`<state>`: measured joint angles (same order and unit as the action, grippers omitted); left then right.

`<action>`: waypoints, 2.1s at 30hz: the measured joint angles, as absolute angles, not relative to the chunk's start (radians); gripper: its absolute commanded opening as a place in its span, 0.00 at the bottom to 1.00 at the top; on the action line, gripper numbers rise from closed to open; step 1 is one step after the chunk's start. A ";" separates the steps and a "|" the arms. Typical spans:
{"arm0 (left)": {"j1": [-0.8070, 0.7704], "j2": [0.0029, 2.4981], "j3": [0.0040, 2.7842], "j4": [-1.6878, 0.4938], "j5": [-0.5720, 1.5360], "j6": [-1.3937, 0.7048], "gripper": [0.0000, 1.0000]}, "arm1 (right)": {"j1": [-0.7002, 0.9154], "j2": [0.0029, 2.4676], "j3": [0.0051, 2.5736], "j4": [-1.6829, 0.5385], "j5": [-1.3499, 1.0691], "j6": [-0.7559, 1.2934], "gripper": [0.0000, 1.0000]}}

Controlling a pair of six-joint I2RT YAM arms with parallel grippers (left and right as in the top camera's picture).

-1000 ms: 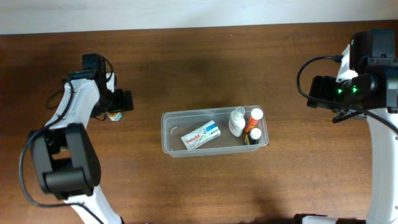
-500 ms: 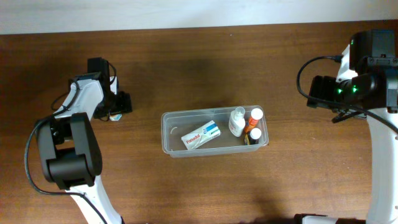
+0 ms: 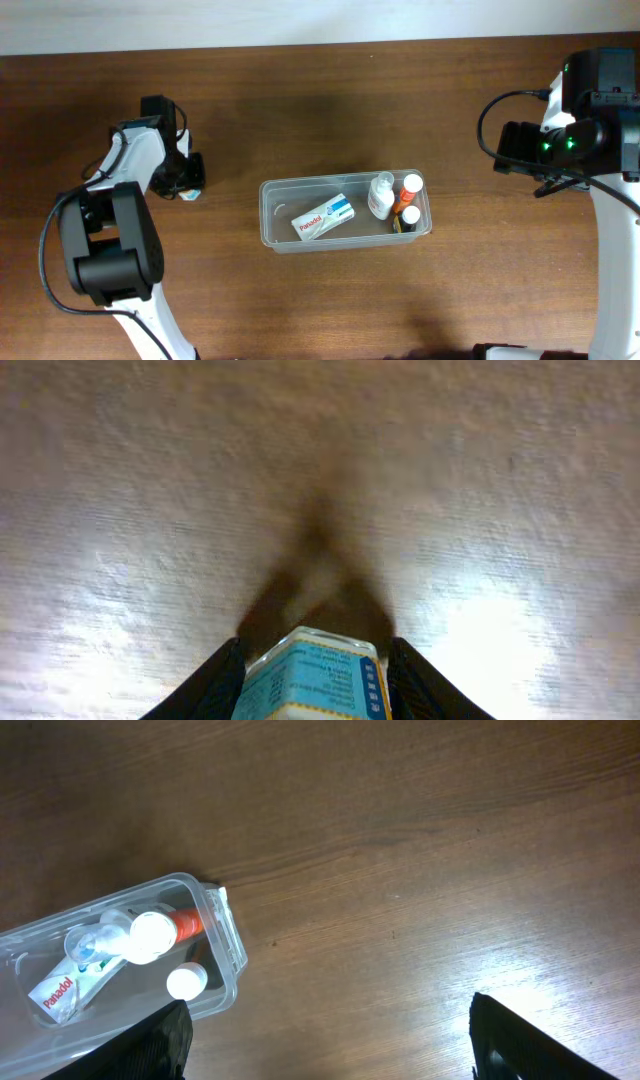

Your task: Pack container

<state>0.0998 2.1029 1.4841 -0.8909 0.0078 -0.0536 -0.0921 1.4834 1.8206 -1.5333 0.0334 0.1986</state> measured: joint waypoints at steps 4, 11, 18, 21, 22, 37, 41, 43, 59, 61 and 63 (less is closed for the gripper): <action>0.065 2.014 1.489 -0.951 0.068 -0.054 0.36 | -0.092 1.483 1.821 -1.533 0.033 0.197 0.80; -0.179 1.667 1.543 -0.992 0.128 -0.054 0.37 | -0.092 1.483 1.821 -1.534 0.033 0.198 0.80; -0.458 1.634 1.466 -1.044 0.117 -0.058 0.37 | -0.092 1.483 1.821 -1.533 0.033 0.198 0.80; -0.498 1.673 1.373 -0.969 0.117 -0.085 0.39 | -0.092 1.483 1.821 -1.534 0.033 0.198 0.80; -0.499 1.686 1.349 -0.943 0.112 -0.095 0.42 | -0.092 1.483 1.821 -1.536 0.033 0.198 0.80; -0.436 1.784 1.304 -0.883 0.025 -0.148 0.59 | -0.092 1.484 1.820 -1.541 0.033 0.198 0.80; -0.435 1.759 1.374 -0.960 0.015 -0.148 0.70 | -0.092 1.485 1.820 -1.540 0.033 0.194 0.80; -0.434 1.709 1.404 -0.962 -0.003 -0.154 0.83 | -0.092 1.485 1.819 -1.536 0.033 0.183 0.80; -0.025 1.520 1.463 -0.992 -0.102 -0.158 0.99 | -0.046 1.639 1.811 -1.436 -0.043 0.089 0.75; -0.003 1.514 1.457 -1.002 -0.102 -0.154 0.99 | -0.046 1.597 1.802 -1.424 -0.043 0.089 0.75; -0.007 1.480 1.425 -0.979 -0.101 -0.150 0.99 | -0.046 1.523 1.763 -1.377 -0.043 0.089 0.75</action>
